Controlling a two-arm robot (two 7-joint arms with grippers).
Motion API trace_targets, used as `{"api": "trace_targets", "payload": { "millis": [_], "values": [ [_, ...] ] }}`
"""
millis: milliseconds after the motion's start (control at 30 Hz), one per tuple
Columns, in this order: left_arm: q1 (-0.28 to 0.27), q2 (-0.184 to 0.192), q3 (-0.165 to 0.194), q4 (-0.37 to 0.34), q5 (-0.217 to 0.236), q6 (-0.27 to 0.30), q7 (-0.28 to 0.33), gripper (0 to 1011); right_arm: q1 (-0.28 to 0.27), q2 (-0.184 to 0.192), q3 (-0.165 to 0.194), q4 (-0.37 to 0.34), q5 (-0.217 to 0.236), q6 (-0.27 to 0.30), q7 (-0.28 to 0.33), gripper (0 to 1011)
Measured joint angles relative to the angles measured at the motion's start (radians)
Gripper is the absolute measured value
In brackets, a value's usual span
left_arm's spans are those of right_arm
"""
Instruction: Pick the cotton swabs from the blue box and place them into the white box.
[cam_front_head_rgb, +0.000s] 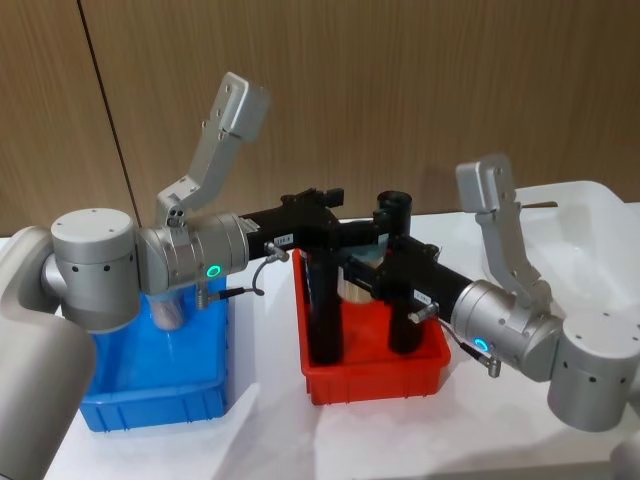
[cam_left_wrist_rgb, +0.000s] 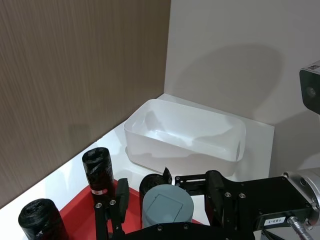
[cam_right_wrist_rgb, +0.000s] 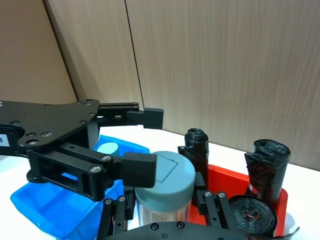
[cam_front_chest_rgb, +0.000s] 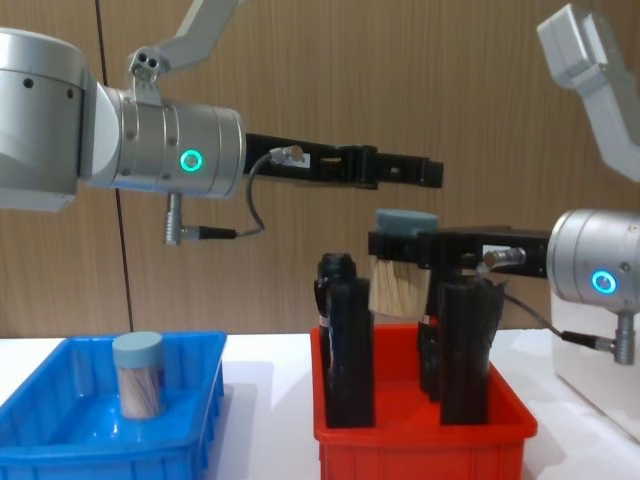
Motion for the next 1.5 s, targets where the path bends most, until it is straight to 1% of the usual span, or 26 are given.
{"api": "trace_targets", "payload": {
  "millis": [333,567,933,1267,1500],
  "values": [
    [0.0,0.0,0.0,0.0,0.0,0.0,0.0,1004,-0.01,0.018,0.017,0.008,0.006,-0.009,-0.032,682],
    [0.0,0.0,0.0,0.0,0.0,0.0,0.0,1004,-0.02,0.045,0.046,0.013,0.017,-0.019,-0.067,682],
    [0.0,0.0,0.0,0.0,0.0,0.0,0.0,1004,-0.031,0.097,0.109,0.017,0.036,-0.041,-0.132,682],
    [0.0,0.0,0.0,0.0,0.0,0.0,0.0,1004,-0.032,0.139,0.161,0.029,0.04,-0.063,-0.185,682],
    [0.0,0.0,0.0,0.0,0.0,0.0,0.0,1004,-0.025,0.154,0.18,0.05,0.029,-0.079,-0.207,682]
  ]
}}
